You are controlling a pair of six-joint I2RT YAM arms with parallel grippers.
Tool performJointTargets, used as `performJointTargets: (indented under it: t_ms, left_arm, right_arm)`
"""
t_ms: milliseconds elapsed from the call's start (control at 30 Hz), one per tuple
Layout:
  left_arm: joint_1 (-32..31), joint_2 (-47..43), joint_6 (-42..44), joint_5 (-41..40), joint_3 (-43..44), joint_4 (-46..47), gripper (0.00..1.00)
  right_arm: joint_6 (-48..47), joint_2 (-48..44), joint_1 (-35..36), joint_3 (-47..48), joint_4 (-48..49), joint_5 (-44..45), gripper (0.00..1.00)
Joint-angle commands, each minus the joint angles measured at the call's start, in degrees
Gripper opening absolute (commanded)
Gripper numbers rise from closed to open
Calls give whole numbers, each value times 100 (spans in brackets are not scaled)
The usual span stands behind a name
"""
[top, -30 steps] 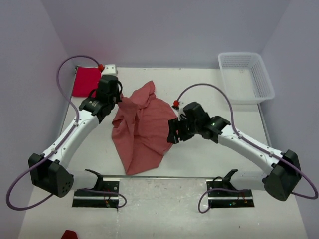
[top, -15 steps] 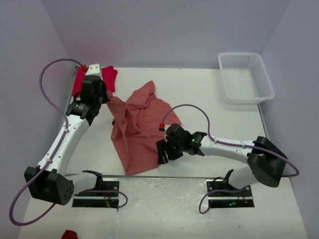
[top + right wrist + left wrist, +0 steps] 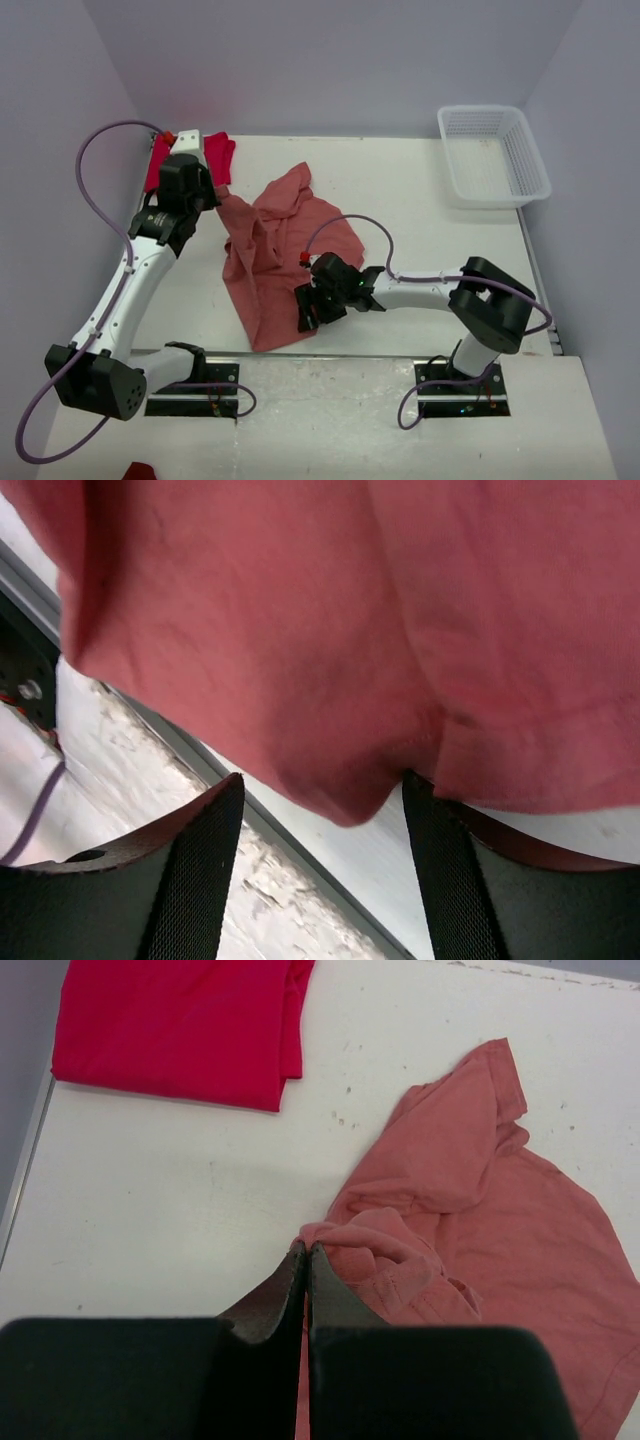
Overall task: Fold and stack the t-shirts
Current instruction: Flatten out the tshirt
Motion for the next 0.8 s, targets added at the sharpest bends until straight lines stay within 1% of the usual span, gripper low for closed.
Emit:
performJointTargets:
  t_ms: [0,67,167,233,300,333,367,400,467,500,567,600,633,667,700,733,767]
  left_arm:
    - [61,-176,-1,86,27,149,0]
    - [52,-185,8,77,27,140,0]
    - [61,-194,43,42,36,123,0]
    - [61,-212,43,24,18,131,0]
    - [61,-212,43,24,18,140,0]
    - [52,-212,43,24,-8,149,0]
    - [69,-212,43,7,-8,149,0]
    - [69,-194,43,-11,-34,149,0]
    - [69,-185,43,-28,-69,175,0]
    - [87,-185,35,-37,-96,167,0]
    - [96,-212,17,-55,-105,167,0]
    - [105,-246,17,-64,-96,158,0]
    - [105,-308,17,-90,-96,167,0]
    - [113,-326,34,-116,-87,123,0]
    - [113,-352,43,-143,-18,70,0]
    - [113,-370,52,-160,9,26,0]
    - [122,-431,61,-178,44,-44,0]
  right_arm:
    - [110,318,65,325,348,-138,65]
    - [146,389,153,378,357,-138,60]
    - [198,521,285,475,313,-94,56]
    - [251,617,381,528,261,-59,51]
    - [295,653,434,545,252,29,40]
    - [313,653,461,528,226,73,32]
    - [356,636,470,528,225,143,13]
    - [383,610,470,493,182,187,0]
    - [427,487,470,501,59,379,0]
    - [436,399,470,527,-46,659,0]
    - [488,32,470,624,-546,1116,0]
    - [454,-110,452,825,-792,1719,0]
    - [384,-268,400,983,-1386,2056,0]
    - [314,-592,339,1115,-1644,2312,0]
    - [235,-786,234,1395,-1908,2749,0]
    - [60,-971,-2,1528,-2345,2902,0]
    - [-55,-1312,-144,1817,-2541,2981,0]
